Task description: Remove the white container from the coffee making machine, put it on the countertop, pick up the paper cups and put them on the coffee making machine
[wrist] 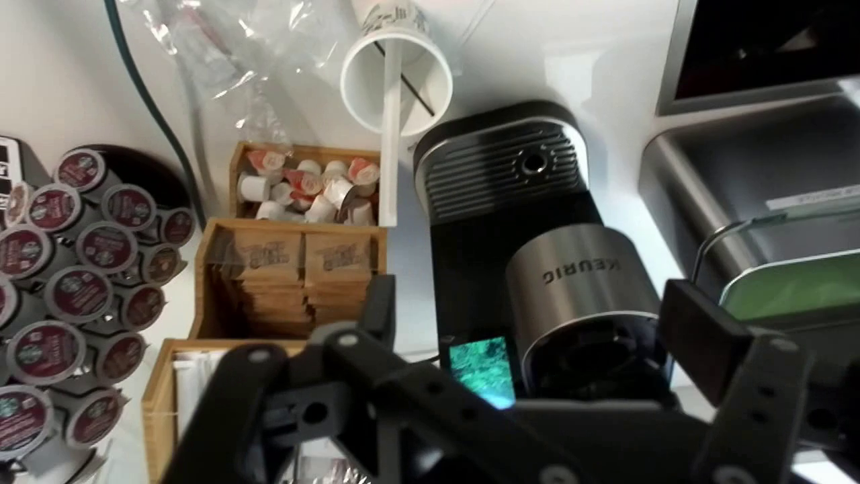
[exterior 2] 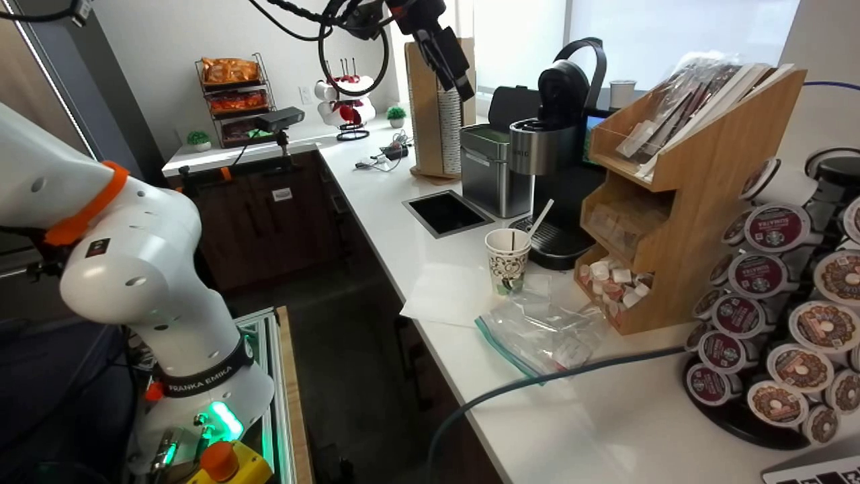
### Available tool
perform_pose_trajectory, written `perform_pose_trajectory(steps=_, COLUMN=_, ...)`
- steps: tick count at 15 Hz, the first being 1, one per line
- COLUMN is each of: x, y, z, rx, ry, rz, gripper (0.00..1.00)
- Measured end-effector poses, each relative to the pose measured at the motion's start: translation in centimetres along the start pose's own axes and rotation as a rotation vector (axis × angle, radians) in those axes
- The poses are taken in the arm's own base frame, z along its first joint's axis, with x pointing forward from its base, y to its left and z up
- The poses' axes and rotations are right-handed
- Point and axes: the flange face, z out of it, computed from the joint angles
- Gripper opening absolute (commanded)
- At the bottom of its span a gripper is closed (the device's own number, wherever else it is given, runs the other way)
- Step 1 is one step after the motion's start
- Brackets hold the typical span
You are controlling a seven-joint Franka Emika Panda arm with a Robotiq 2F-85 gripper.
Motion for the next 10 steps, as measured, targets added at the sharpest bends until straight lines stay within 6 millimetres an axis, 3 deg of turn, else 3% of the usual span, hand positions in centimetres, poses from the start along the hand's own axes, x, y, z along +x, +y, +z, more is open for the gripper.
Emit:
perform_pose_trajectory(steps=3, x=2.5, y=2.2, z=-1.4, rx=-0.034, ry=0.055, rz=0.032, gripper=1.00)
perform_pose_trajectory(steps=5, x=4.3, y=2.6, z=-1.8, rx=-0.052, ry=0.083, rz=0.023, gripper=1.00)
perform_pose_trajectory(steps=10, x=9.5, y=2.4, z=0.1, rx=-0.074, ry=0.123, rz=-0.038, gripper=1.00)
